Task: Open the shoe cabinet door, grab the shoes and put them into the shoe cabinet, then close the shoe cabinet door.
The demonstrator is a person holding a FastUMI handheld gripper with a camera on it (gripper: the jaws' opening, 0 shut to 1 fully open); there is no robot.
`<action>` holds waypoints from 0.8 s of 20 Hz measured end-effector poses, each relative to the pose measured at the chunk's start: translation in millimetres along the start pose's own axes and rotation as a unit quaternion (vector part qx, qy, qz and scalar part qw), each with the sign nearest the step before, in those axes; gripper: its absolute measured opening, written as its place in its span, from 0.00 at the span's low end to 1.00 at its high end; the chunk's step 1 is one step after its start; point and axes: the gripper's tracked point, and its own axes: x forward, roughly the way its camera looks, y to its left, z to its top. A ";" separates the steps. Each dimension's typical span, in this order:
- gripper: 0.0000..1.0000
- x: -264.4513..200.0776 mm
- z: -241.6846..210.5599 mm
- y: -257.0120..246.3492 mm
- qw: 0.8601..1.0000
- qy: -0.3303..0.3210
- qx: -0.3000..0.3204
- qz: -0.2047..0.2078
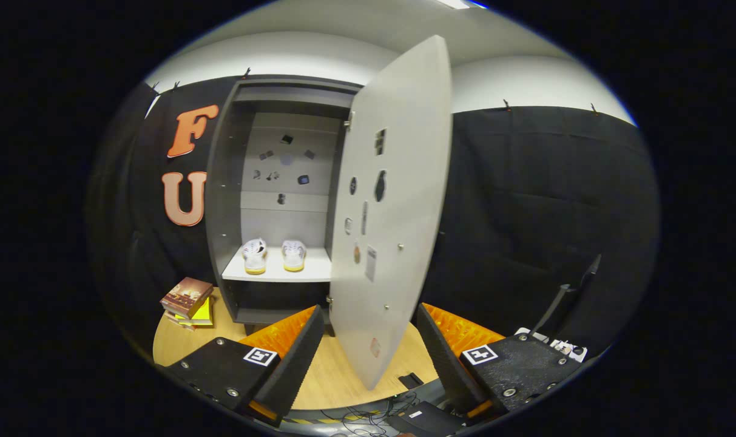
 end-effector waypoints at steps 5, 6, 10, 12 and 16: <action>0.95 46.9 -15.3 -83.3 0.998 -0.005 0.019 -0.064; 0.95 62.6 -20.6 -84.5 0.998 -0.002 0.024 -0.060; 0.95 95.0 -41.7 -54.2 0.998 0.012 0.061 0.015; 0.92 100.0 -41.5 -50.2 0.998 -0.001 0.054 0.031; 0.87 93.3 -40.6 -36.9 0.998 -0.006 0.048 0.048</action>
